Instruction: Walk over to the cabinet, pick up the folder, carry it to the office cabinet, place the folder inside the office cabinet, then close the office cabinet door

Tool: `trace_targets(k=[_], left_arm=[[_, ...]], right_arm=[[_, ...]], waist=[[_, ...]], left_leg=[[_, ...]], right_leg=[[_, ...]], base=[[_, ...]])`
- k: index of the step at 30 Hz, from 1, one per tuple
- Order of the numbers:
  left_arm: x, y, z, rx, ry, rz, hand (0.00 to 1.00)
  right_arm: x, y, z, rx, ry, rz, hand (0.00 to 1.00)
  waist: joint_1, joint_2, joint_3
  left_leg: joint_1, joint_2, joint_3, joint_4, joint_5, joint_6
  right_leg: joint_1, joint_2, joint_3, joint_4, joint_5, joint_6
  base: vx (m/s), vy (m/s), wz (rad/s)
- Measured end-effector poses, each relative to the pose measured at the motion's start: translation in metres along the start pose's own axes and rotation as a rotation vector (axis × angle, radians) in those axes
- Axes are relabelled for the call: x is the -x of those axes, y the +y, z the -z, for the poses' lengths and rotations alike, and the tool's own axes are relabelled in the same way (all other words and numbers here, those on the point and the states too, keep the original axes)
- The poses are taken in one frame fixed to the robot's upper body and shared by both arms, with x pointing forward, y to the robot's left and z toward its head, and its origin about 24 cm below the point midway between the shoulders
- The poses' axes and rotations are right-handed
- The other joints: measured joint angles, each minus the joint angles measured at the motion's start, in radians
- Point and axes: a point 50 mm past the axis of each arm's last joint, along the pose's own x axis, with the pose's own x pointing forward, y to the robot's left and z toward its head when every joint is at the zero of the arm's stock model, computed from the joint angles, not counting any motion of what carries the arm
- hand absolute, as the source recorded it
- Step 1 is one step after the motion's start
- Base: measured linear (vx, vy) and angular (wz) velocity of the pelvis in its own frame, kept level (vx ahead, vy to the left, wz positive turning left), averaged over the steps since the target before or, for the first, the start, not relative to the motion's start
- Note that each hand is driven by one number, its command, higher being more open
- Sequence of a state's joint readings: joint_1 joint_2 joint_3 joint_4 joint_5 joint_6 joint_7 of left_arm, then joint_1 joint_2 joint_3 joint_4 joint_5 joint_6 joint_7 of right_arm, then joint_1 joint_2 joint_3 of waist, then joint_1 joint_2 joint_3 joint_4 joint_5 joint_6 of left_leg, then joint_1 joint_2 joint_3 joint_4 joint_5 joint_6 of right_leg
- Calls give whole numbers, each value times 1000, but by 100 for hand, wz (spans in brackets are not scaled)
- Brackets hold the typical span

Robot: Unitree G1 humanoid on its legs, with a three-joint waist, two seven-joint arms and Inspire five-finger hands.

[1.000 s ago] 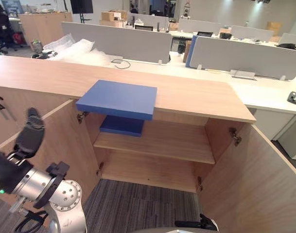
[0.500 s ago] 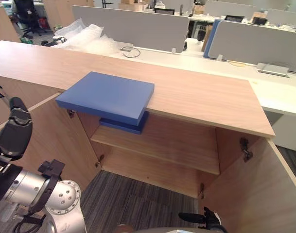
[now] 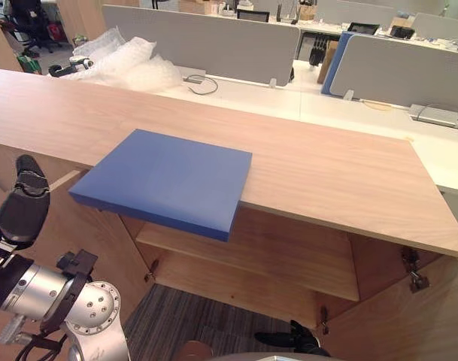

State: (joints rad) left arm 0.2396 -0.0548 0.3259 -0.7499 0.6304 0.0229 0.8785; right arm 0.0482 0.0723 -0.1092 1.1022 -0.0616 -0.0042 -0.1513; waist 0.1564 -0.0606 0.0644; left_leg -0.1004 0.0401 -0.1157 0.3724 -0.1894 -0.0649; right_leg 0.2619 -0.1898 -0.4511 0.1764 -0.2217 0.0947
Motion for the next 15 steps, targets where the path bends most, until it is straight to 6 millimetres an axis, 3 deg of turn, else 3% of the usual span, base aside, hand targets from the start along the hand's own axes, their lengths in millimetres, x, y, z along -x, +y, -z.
trace_targets(k=[6, 15], left_arm=[[7, 3, 4, -34, 13, 77, 100], [24, 8, 10, -74, 61, 205, 100]], right_arm=[[1, -1, 4, 15, 4, 5, 100], [3, -2, 13, 20, 23, 6, 100]], waist=[[3, -20, -22], [10, -45, -48]], left_leg=[[20, 3, 1, -96, 49, -18], [37, -10, -24, -175, 97, -20]], right_leg=[[-11, 9, 1, -27, 0, 0], [-15, 4, -19, -28, 3, -3]], base=[[6, -75, -1], [3, -17, 10]])
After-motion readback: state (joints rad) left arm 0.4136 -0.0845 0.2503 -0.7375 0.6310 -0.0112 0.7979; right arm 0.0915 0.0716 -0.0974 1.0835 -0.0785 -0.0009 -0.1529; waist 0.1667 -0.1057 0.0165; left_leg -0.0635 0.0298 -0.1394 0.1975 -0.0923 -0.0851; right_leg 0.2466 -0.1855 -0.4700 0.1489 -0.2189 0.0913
